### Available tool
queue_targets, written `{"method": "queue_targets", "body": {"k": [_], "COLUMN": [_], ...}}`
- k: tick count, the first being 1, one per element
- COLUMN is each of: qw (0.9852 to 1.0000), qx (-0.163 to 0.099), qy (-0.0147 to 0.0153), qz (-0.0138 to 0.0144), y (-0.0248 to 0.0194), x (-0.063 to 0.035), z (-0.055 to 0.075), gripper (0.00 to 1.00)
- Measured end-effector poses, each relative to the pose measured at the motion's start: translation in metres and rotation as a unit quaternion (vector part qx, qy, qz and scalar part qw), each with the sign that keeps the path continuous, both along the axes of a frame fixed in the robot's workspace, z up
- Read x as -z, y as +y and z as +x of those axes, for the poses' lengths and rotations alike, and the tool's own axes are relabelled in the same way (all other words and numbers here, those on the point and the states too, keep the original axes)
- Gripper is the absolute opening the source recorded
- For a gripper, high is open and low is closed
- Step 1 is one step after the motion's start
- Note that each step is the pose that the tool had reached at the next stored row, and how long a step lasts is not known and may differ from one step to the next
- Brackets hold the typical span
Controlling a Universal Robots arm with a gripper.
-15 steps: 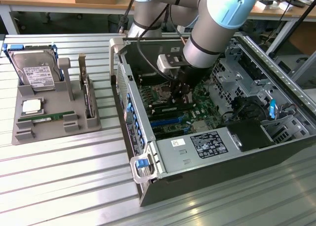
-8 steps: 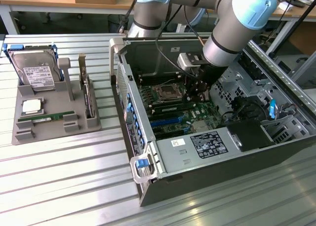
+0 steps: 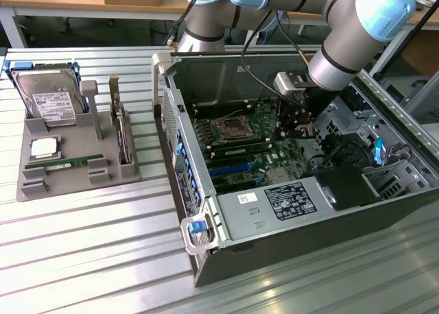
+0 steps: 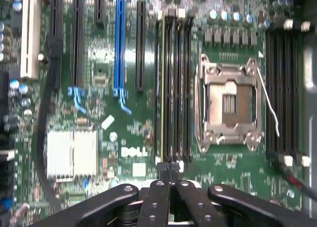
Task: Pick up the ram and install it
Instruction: 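Press down the ram until it locks into place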
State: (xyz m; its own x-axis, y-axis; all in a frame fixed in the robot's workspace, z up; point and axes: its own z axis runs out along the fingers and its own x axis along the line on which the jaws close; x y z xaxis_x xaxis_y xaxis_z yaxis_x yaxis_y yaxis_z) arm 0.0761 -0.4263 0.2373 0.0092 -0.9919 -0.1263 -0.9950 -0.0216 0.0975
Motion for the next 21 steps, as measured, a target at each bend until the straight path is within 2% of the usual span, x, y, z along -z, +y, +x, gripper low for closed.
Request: {"method": "queue_targets", "body": {"k": [3,4,6,8,16,18,20,21], "qw": [1.0,1.0,1.0,1.0,1.0,0.9997,0.9981,0.9967], "qx": [0.0,0.0,0.0,0.0,0.001,0.023,0.062,0.081], "qy": [0.0,0.0,0.0,0.0,0.0,-0.0001,-0.0004,-0.0005], "qz": [0.0007,0.0008,0.0008,0.0052,0.0057,0.0056,0.0053,0.0047], "y": [0.0,0.0,0.0,0.0,0.0,0.0,0.0,0.0], "x": [-0.0044,-0.009,-0.0344,-0.0424,-0.0425,-0.0424,-0.0422,-0.0421], "z": [0.008,0.008,0.009,0.009,0.009,0.009,0.009,0.009], "gripper": [0.1,0.1,0.1,0.1,0.1,0.1,0.1,0.1]}}
